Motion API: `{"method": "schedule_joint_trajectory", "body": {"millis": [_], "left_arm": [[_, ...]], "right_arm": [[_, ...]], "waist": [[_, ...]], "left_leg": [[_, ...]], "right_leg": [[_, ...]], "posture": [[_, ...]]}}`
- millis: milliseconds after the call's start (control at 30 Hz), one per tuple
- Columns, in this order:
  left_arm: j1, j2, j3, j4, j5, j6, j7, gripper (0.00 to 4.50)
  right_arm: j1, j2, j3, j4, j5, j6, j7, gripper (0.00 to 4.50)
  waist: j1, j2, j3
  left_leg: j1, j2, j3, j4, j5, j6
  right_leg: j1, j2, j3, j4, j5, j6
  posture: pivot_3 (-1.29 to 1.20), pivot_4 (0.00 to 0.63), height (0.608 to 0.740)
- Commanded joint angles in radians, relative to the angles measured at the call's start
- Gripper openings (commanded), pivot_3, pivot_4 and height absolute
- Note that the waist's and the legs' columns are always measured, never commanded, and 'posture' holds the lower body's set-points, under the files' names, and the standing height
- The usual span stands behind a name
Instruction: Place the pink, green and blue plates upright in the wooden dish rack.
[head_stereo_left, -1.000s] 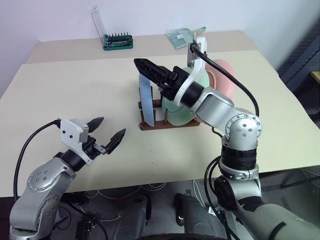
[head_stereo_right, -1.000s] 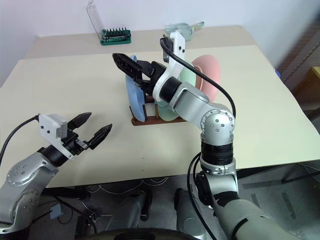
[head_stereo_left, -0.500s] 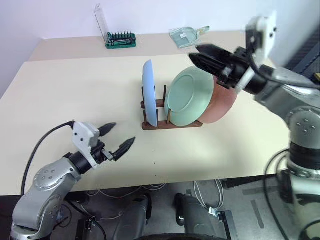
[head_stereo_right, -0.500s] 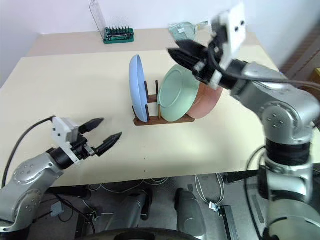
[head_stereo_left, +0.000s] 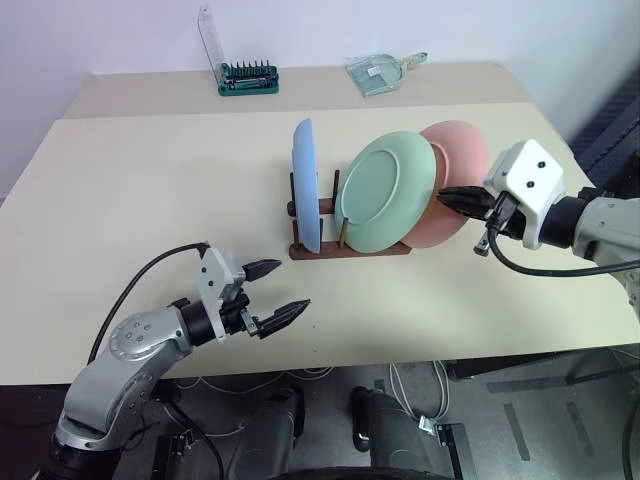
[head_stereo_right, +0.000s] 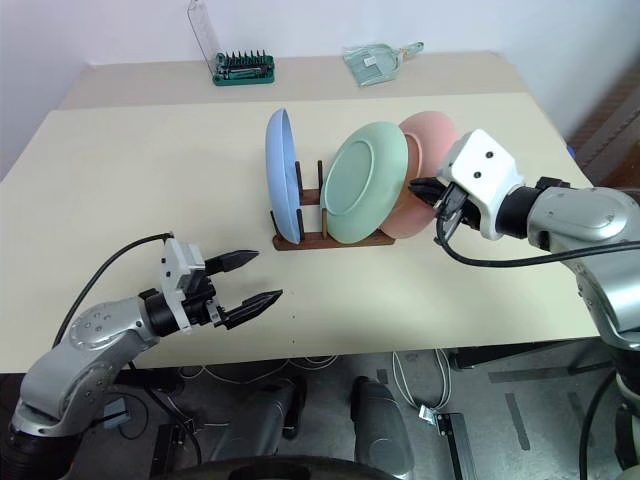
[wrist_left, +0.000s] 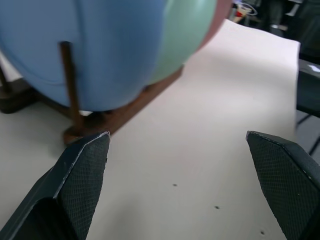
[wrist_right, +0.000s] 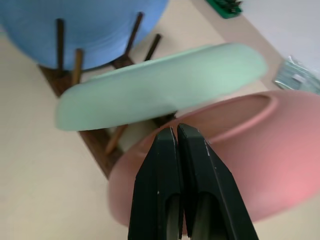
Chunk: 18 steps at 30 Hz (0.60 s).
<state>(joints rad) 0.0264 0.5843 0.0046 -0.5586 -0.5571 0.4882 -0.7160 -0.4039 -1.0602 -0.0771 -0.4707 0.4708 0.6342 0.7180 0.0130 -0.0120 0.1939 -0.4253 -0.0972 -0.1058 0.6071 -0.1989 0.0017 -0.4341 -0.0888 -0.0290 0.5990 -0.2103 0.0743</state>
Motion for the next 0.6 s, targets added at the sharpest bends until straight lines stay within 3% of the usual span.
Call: {"method": "schedule_joint_trajectory", "body": {"millis": [33, 600], "left_arm": [[-0.005, -0.011, -0.01, -0.017, 0.013, -0.025, 0.002, 4.5], [0.036, -0.036, -0.004, -0.056, 0.02, -0.02, 0.051, 4.5]], "right_arm": [[-0.031, 0.025, 0.03, -0.038, -0.032, -0.015, 0.007, 0.07], [-0.134, 0.145, 0.054, -0.064, -0.001, 0.007, 0.072, 0.07]], "waist": [[0.0, 0.0, 0.0], [0.002, 0.0, 0.0]], "left_leg": [[0.0, 0.0, 0.0, 0.002, -0.001, 0.0], [-0.001, 0.0, 0.0, 0.006, -0.001, 0.001]], "right_leg": [[0.0, 0.0, 0.0, 0.0, 0.0, 0.001], [0.002, 0.0, -0.001, 0.001, 0.003, 0.002]], "posture": [[0.0, 0.15, 0.74], [0.0, 0.15, 0.74]]}}
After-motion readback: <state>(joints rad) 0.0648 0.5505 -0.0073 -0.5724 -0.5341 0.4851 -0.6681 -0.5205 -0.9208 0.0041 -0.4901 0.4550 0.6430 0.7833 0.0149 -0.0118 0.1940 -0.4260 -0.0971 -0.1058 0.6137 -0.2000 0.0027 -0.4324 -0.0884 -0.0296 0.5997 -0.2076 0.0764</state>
